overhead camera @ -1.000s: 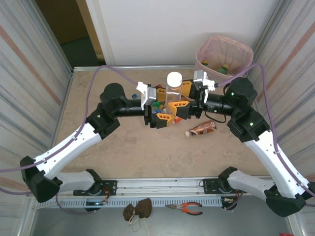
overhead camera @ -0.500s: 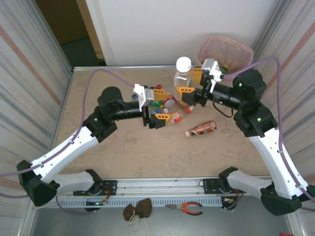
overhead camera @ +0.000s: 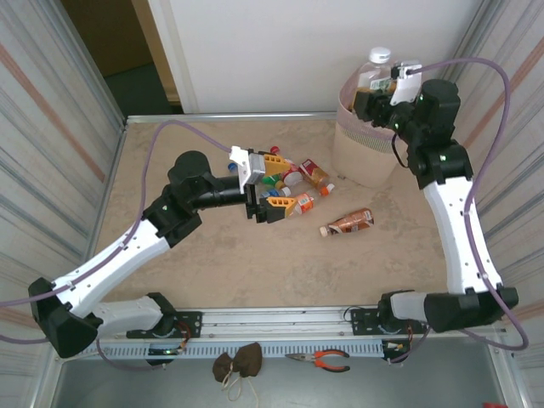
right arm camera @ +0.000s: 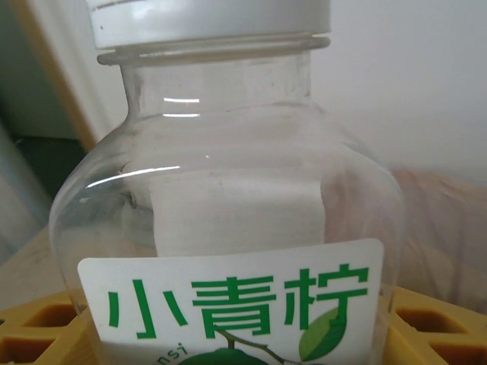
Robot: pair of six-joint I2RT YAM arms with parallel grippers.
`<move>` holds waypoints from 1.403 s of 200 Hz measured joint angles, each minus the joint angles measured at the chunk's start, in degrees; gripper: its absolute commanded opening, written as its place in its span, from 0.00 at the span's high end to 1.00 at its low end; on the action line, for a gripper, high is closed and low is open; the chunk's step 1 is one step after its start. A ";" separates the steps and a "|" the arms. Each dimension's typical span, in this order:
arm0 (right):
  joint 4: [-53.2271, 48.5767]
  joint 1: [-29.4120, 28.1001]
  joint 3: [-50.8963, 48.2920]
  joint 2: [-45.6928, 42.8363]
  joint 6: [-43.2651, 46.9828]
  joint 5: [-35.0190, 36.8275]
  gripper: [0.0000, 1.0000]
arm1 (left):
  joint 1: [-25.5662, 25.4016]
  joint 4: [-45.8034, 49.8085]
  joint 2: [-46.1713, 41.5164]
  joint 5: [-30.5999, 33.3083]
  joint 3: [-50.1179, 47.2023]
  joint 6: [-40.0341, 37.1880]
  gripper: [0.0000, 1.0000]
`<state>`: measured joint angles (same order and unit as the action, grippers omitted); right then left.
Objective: Put the plastic bottles in the bin
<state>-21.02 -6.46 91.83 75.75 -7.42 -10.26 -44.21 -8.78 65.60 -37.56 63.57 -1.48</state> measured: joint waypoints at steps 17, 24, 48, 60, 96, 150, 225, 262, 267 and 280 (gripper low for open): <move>-1.97 3.23 2.60 4.24 -4.02 2.80 0.65 | 0.00 0.00 -0.44 0.02 -0.11 0.15 0.16; -2.71 4.22 3.61 5.77 -5.49 4.09 0.65 | 0.00 0.00 -0.68 0.09 -0.24 0.17 0.16; -6.67 6.51 8.24 11.65 -10.47 10.25 0.64 | 0.00 -0.04 -1.36 0.22 -0.72 0.28 0.16; -9.79 6.60 12.48 15.30 -12.79 13.73 0.64 | 0.00 -0.46 -1.70 0.42 -1.36 0.46 0.16; -20.00 5.55 29.62 28.22 -17.68 24.74 0.60 | 0.00 -0.92 -1.92 1.25 -3.41 1.51 0.16; -33.14 2.36 45.24 42.03 -20.31 40.26 0.60 | 0.00 -0.90 -2.27 1.84 -4.39 1.62 0.16; -37.16 1.64 45.44 48.59 -22.25 46.95 0.60 | 0.00 -0.70 -3.21 3.13 -7.41 1.55 0.16; -38.42 1.64 46.53 49.94 -23.58 50.01 0.59 | 0.00 -1.16 -4.04 3.19 -9.07 1.73 0.16; -38.69 1.66 46.66 50.18 -23.78 50.51 0.59 | 0.00 -1.33 -4.07 3.17 -9.27 1.73 0.16; -39.39 1.95 46.84 50.84 -24.59 51.12 0.58 | 0.00 -1.38 -4.07 3.17 -9.64 1.75 0.16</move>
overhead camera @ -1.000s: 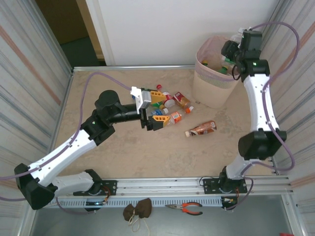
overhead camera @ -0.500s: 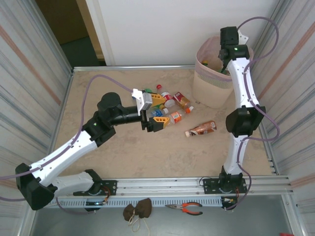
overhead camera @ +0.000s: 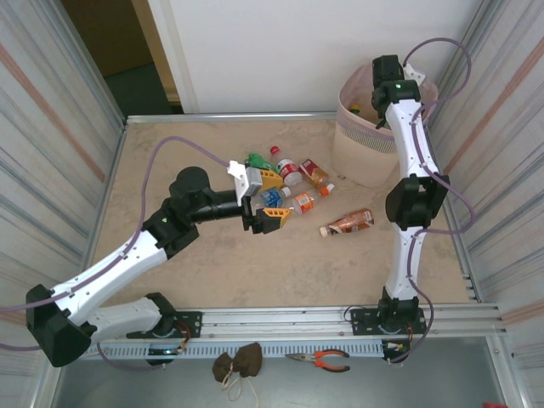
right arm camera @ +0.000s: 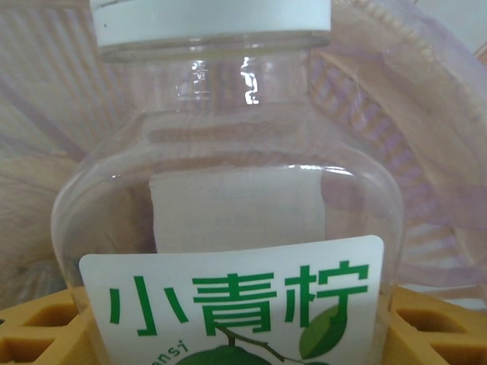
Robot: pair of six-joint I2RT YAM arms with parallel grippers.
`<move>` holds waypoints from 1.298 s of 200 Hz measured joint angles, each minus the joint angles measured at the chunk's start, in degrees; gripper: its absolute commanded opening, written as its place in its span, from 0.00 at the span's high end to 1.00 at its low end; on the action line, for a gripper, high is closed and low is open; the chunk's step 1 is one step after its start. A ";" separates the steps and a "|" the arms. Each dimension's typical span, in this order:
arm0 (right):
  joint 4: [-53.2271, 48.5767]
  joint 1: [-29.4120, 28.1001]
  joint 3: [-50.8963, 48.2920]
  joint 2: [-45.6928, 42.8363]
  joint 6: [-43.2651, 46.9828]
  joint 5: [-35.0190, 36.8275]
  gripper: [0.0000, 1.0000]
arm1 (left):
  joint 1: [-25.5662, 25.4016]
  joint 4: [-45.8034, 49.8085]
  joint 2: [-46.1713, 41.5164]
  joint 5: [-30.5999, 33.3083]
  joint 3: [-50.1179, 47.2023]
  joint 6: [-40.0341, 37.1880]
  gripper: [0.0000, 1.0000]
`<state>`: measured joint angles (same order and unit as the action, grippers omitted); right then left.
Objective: Put the plastic bottles in the bin
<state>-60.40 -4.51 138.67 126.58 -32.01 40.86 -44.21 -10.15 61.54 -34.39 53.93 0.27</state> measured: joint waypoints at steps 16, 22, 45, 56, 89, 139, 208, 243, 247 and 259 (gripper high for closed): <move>-1.68 0.52 -0.02 1.05 -1.60 -0.44 0.58 | 0.00 0.04 0.00 0.00 -0.22 -0.02 0.16; -2.27 0.57 -0.02 1.64 -2.12 -0.68 0.58 | 0.00 0.04 0.00 0.00 -0.26 -0.02 0.16; -4.04 0.57 -0.48 3.78 -4.00 -2.32 0.55 | 0.00 -0.02 0.00 0.00 -0.66 -0.04 0.16; -4.74 0.57 -0.57 4.15 -5.01 -2.86 0.52 | 0.00 -0.07 -0.04 0.00 -1.20 -0.04 0.16; -5.90 0.90 -0.57 4.13 -7.06 -5.16 0.37 | 0.00 0.00 -0.04 0.02 -2.12 -0.04 0.16; -5.46 1.16 -0.55 4.07 -8.72 -6.29 0.18 | 0.00 -0.42 -0.04 0.02 -2.12 -0.04 0.16; -6.16 0.28 -0.37 1.51 -7.78 -7.72 0.14 | 0.00 -1.77 -0.04 -0.02 -2.12 -0.02 0.16; -6.10 -0.31 0.24 -2.23 -6.08 -7.72 0.15 | 0.00 -1.68 -0.04 0.20 -2.12 0.02 0.16; -6.10 -0.39 0.31 -2.82 -5.81 -7.72 0.15 | 0.00 -1.68 -0.04 0.26 -2.12 0.07 0.17; -6.03 -0.57 0.44 -4.55 -4.92 -7.74 0.16 | 0.00 -1.66 -0.04 0.70 -2.12 0.20 0.17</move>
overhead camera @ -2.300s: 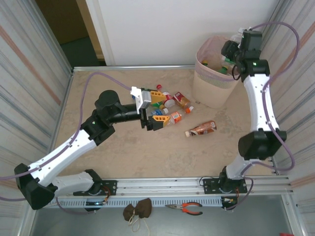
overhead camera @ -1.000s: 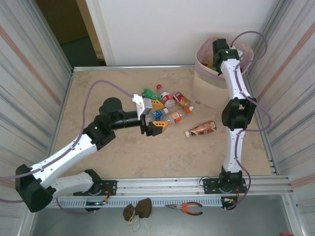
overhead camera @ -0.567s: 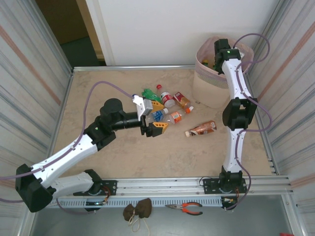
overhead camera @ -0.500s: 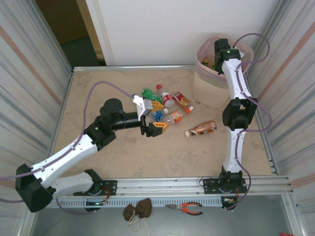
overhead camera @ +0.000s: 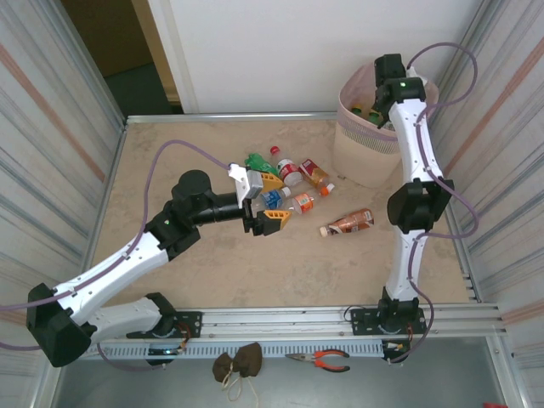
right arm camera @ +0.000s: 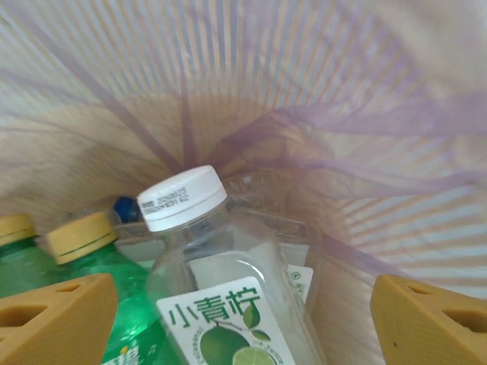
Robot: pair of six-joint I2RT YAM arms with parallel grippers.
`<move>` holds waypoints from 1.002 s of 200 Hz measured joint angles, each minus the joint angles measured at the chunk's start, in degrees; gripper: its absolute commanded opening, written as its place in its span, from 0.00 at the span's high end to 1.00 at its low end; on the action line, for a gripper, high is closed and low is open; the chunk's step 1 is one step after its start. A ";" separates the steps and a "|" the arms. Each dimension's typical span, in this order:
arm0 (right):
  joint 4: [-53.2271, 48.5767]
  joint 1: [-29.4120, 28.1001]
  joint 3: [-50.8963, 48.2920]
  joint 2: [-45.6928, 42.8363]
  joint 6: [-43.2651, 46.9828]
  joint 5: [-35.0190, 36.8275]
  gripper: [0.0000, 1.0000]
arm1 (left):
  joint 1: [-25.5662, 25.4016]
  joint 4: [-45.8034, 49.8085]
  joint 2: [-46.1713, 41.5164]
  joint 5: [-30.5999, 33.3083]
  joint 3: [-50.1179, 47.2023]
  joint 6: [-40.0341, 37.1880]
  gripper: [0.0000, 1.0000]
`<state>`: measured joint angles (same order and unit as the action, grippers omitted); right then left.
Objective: Put the plastic bottles in the bin
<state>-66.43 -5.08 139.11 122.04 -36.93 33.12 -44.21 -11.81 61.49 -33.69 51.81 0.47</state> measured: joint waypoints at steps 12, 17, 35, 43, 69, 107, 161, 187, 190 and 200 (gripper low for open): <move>0.35 -0.22 0.07 -1.75 0.72 -0.02 0.16 | 0.00 0.04 0.00 0.57 0.00 0.20 0.17; 0.33 -0.35 0.07 -2.43 1.31 -0.04 0.17 | 0.00 0.15 0.02 0.81 0.00 0.22 0.17; 0.39 -0.68 0.07 -5.11 2.97 -0.13 0.18 | 0.00 0.90 0.24 1.73 0.04 0.46 0.17; 0.46 -0.68 0.04 -6.27 3.76 -0.28 0.19 | 0.00 1.42 0.50 2.14 0.09 0.61 0.17; 2.67 -0.63 -3.76 -11.39 6.78 -1.75 0.19 | 0.00 3.74 1.81 3.98 0.96 0.94 0.18; 7.76 -0.52 -15.45 -21.22 11.45 -5.64 0.20 | 0.00 8.57 4.35 8.04 4.22 1.42 0.19; 16.02 0.74 -34.03 -36.35 16.06 -11.67 0.22 | 1.09 17.70 8.83 16.04 10.10 4.20 0.21; 18.64 1.49 -42.10 -42.40 16.68 -13.90 0.22 | 2.45 22.25 11.21 19.50 12.46 6.47 0.24; 18.75 1.53 -42.84 -42.99 16.70 -13.97 0.22 | 2.75 22.73 11.50 19.89 12.66 7.08 0.25; 19.41 1.75 -45.27 -44.59 16.74 -14.62 0.22 | 3.80 24.09 12.28 20.83 13.11 8.46 0.26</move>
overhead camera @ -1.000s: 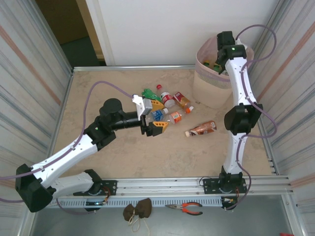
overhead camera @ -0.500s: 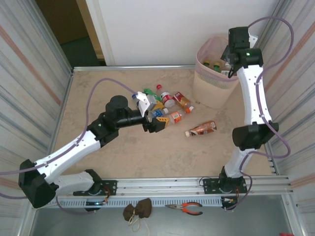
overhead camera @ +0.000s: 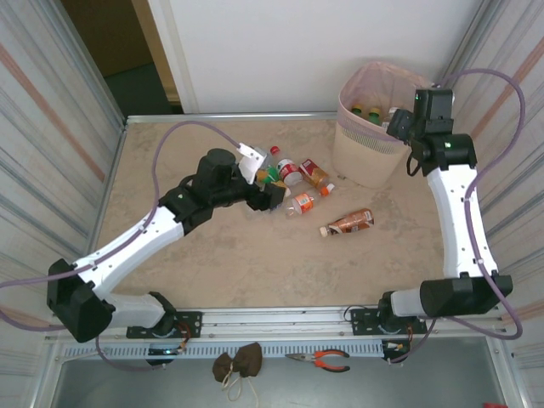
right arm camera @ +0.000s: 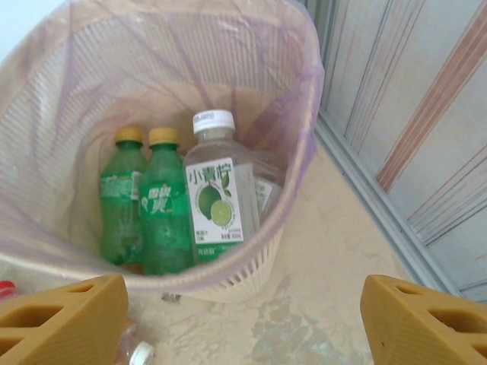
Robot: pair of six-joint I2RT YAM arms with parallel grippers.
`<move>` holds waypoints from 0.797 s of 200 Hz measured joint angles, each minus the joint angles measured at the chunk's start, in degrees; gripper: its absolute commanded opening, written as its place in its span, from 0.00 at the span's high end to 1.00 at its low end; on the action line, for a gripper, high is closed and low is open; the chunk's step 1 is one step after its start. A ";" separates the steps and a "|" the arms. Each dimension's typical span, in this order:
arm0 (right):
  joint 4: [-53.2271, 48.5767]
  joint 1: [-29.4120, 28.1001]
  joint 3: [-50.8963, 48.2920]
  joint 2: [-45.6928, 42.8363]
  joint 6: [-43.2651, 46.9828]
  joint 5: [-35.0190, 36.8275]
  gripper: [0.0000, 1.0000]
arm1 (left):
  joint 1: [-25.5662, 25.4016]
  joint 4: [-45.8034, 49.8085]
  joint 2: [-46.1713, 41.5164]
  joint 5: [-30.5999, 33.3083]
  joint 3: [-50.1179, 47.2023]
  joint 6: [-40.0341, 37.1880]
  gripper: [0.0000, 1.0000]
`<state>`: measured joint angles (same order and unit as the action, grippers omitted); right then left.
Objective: Put the plastic bottles in the bin
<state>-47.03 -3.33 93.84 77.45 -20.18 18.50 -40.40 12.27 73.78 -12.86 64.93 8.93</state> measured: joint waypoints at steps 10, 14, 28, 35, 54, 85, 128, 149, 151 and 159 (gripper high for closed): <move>0.74 0.07 -2.51 -1.60 0.09 -0.48 0.22 | 1.36 1.33 0.85 0.98 0.26 1.88 0.26; 0.90 0.09 -3.50 -2.16 0.09 -0.72 0.21 | 1.77 1.73 1.09 1.31 0.33 2.43 0.26; 1.66 0.11 -7.08 -4.22 0.11 -1.33 0.22 | 3.48 3.52 2.23 3.10 0.55 4.92 0.25; 1.84 0.11 -8.55 -5.05 0.09 -1.73 0.22 | 4.20 4.46 2.84 4.13 0.70 6.21 0.24; 2.10 0.11 -12.22 -6.99 -0.07 -2.38 0.22 | 5.60 7.61 5.05 7.58 1.66 9.81 0.23; 2.64 0.26 -16.83 -8.85 -0.33 -3.69 0.22 | 7.48 12.00 9.90 10.75 4.63 14.14 0.22; 3.63 0.37 -21.03 -9.92 -0.35 -4.87 0.22 | 10.73 17.22 17.07 13.05 9.25 19.76 0.24; 3.76 0.37 -22.38 -10.56 -0.39 -5.03 0.22 | 11.32 19.91 21.38 15.02 12.87 23.06 0.25; 3.78 0.37 -22.45 -10.60 -0.39 -5.07 0.22 | 11.32 20.31 21.86 15.19 13.33 23.43 0.25; 3.78 0.37 -22.62 -10.78 -0.48 -5.14 0.22 | 11.32 21.68 23.91 15.98 15.39 24.70 0.25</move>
<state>-43.24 -2.96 71.22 66.67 -20.67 13.37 -29.08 33.95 97.69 3.11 80.31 33.63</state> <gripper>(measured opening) 0.783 0.753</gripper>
